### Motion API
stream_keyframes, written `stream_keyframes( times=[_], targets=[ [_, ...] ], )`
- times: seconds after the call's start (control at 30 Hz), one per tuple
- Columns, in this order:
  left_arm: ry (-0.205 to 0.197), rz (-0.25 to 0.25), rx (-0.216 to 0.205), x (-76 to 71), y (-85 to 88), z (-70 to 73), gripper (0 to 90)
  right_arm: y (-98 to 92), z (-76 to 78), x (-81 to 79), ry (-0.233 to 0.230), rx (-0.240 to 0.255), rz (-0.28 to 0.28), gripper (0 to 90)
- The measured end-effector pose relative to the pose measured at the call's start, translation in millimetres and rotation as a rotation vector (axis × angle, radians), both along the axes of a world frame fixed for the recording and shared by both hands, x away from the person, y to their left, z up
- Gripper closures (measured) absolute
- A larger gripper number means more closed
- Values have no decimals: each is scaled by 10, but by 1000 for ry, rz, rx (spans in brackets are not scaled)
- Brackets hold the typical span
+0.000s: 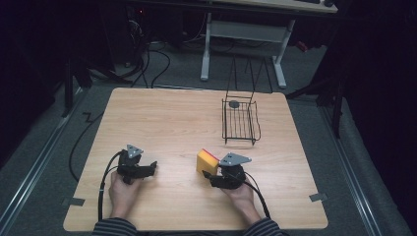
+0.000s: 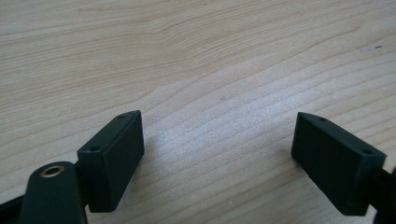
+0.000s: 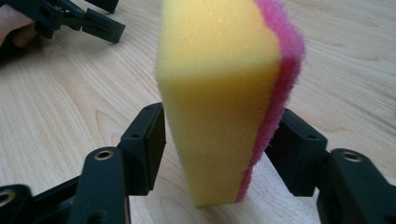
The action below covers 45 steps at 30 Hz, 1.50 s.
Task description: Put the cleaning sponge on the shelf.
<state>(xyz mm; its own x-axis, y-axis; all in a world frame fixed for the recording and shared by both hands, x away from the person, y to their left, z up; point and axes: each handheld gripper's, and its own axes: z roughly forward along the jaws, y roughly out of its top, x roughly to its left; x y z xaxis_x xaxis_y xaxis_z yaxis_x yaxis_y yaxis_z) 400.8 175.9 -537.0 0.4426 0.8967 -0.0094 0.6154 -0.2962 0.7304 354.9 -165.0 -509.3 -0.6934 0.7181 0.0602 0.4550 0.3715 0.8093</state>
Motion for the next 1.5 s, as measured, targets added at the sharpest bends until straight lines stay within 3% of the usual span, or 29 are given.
stream_keyframes(
  times=[0.57,0.87,1.13,1.5],
  targets=[
    [0,0,0,0,0,0,176,14,-20,-21,-28,-30,-3,602],
    [0,0,0,0,0,0,176,-7,23,-56,-42,-23,7,607],
    [0,0,0,1,0,0,176,-122,127,-89,-43,32,-2,609],
    [0,-2,-1,2,1,0,176,-207,204,-121,-50,34,-4,609]
  ],
)
